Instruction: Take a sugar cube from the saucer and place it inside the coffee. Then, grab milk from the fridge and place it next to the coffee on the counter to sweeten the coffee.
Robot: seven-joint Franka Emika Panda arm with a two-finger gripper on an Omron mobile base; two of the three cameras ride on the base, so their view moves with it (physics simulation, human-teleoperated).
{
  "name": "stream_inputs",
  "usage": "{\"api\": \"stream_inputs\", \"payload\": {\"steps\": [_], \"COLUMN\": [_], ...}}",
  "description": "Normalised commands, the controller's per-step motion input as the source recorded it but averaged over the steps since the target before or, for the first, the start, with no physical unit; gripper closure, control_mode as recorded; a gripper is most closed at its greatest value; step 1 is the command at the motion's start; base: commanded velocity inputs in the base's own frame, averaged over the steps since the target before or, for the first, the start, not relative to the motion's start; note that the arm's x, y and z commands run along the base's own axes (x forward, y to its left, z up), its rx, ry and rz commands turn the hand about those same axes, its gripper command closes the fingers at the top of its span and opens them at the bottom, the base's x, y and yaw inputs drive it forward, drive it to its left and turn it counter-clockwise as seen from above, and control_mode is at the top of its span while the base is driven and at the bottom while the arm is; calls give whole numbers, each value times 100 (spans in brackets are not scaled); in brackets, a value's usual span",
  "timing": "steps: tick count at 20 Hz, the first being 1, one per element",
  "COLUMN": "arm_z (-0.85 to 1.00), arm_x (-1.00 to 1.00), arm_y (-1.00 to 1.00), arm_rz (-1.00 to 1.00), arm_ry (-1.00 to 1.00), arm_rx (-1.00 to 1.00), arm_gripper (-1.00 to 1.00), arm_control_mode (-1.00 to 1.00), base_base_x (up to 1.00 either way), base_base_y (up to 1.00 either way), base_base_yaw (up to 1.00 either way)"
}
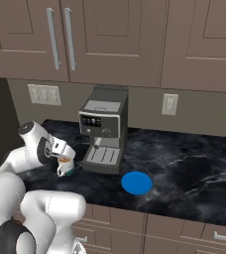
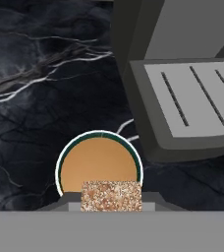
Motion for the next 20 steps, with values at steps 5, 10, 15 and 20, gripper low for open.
{"api": "stream_inputs", "payload": {"steps": [5, 10, 15, 20], "arm_z": [-15, -10, -7, -6], "arm_x": [9, 6, 8, 11], "arm_y": [0, 0, 0, 0], "arm_rz": [0, 0, 0, 0], "arm_ry": [0, 0, 0, 0], "arm_rx": [0, 0, 0, 0], "arm_gripper": [100, 100, 100, 100], "arm_control_mode": [-100, -100, -100, -100], "base_base_x": [0, 0, 0, 0], "base_base_y": [0, 0, 0, 0], "base_base_yaw": [0, 0, 0, 0]}}
